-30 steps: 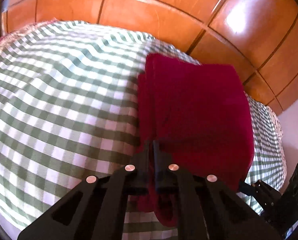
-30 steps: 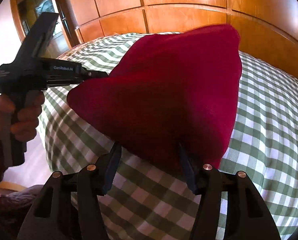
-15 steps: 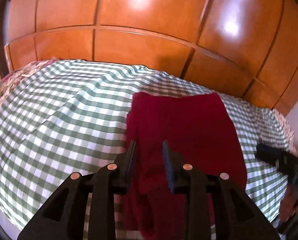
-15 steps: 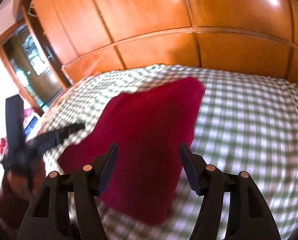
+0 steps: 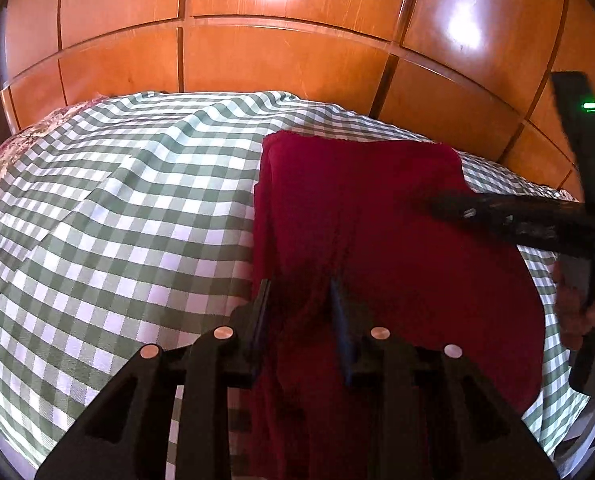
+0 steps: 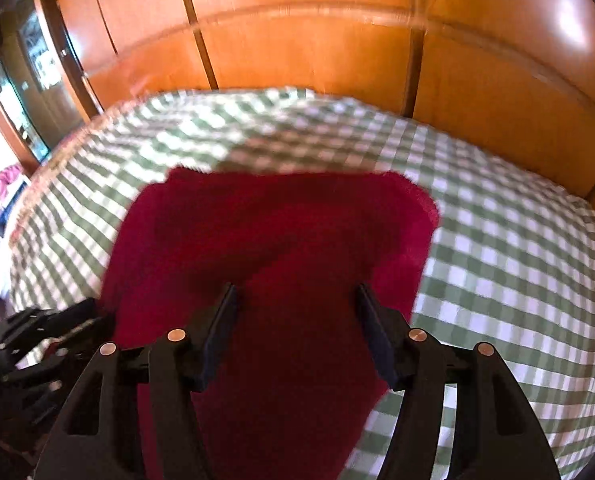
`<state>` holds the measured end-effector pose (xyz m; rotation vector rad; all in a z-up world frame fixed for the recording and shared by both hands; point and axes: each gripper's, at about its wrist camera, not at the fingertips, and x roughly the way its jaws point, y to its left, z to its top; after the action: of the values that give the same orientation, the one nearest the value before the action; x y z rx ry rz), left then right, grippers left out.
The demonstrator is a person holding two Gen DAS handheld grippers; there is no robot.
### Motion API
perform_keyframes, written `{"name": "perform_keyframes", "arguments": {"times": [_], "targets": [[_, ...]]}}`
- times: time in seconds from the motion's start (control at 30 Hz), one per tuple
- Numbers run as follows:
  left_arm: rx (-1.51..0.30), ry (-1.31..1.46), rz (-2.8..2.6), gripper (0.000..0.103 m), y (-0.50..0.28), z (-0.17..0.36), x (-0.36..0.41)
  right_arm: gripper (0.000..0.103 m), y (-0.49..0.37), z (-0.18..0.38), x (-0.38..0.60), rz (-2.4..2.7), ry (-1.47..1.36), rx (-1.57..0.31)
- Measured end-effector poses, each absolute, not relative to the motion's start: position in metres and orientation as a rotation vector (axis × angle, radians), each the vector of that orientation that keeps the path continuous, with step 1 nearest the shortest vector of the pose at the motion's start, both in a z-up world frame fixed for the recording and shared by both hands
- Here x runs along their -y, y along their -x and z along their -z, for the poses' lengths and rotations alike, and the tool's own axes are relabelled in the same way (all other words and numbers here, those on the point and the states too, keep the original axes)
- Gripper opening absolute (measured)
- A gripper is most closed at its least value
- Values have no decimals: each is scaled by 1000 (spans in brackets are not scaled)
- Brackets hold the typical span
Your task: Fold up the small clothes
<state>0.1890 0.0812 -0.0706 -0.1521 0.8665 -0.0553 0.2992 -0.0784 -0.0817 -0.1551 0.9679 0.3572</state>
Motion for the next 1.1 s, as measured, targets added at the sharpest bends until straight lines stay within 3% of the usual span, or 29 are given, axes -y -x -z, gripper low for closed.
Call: {"name": "perform_keyframes", "arguments": {"times": [0.23,0.33,0.37,0.47,0.73,0.83,0.97,1.03,1.1], "targets": [[-863,197,52,35,-180,78,-89,61,-295,99,75,-328,175,-924],[-862,204,47,36,-179,76,-90,68,-293,96,81,-321,152,-908],[-858,203,44,36,-178,74,-90,74,-293,94,82,-317,140,-904],[-838,216,32,54,-172,67,-97,80,-286,84,95,-322,73,-890],[-867,402,116,52,-190,55,-135,80,-261,82,149,-347,-200,-902],[-926,364,109,60,-206,63,-128,80,-254,92,165,-394,-326,-934],[-971,326,101,62,-215,85,-122,80,-246,110,178,-455,-429,-969],[-958,355,128,61,-216,92,-127,80,-245,120,181,-513,-486,-994],[-947,422,194,49,-217,99,-135,80,-246,128,183,-544,-535,-997]]}}
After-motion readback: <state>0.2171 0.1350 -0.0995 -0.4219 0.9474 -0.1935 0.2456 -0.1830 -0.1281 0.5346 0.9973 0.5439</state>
